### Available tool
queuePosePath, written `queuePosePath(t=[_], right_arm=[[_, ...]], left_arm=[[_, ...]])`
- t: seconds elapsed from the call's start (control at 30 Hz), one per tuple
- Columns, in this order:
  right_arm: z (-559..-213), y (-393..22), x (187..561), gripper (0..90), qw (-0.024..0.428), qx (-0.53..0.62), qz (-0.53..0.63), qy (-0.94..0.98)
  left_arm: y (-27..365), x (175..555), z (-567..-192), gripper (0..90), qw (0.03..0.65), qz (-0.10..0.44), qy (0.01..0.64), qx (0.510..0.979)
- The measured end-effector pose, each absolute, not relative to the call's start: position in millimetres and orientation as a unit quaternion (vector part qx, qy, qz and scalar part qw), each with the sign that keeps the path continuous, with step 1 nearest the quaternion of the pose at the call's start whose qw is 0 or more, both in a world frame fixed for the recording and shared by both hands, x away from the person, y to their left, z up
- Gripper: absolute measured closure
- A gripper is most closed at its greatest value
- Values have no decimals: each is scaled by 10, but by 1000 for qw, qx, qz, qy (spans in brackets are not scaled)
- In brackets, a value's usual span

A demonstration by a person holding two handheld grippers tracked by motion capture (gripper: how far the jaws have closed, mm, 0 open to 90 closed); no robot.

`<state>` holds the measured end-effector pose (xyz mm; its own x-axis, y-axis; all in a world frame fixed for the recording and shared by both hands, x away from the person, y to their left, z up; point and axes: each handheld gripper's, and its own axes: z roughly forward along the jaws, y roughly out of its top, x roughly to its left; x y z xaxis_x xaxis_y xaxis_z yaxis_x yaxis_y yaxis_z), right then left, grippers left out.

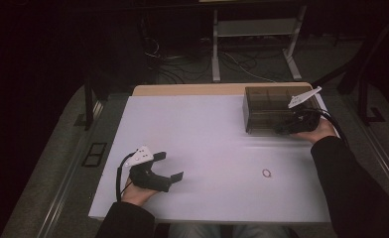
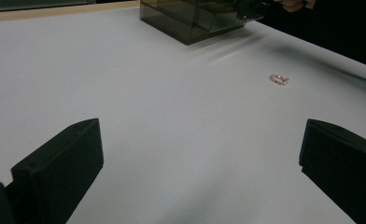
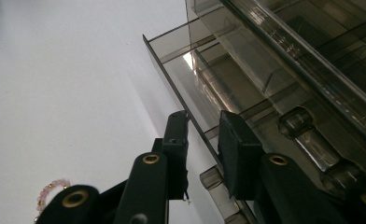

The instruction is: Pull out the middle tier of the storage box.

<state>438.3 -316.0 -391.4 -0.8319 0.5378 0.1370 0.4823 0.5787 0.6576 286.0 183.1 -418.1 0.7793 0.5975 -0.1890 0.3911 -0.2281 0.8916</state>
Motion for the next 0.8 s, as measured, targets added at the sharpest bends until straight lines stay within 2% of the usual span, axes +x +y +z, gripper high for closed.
queuePosePath(t=[0.8], right_arm=[[-3973,-3227,4346,757,35,278,367,887]], left_arm=[[1827,2859,-4185,0,532,96,319,779]])
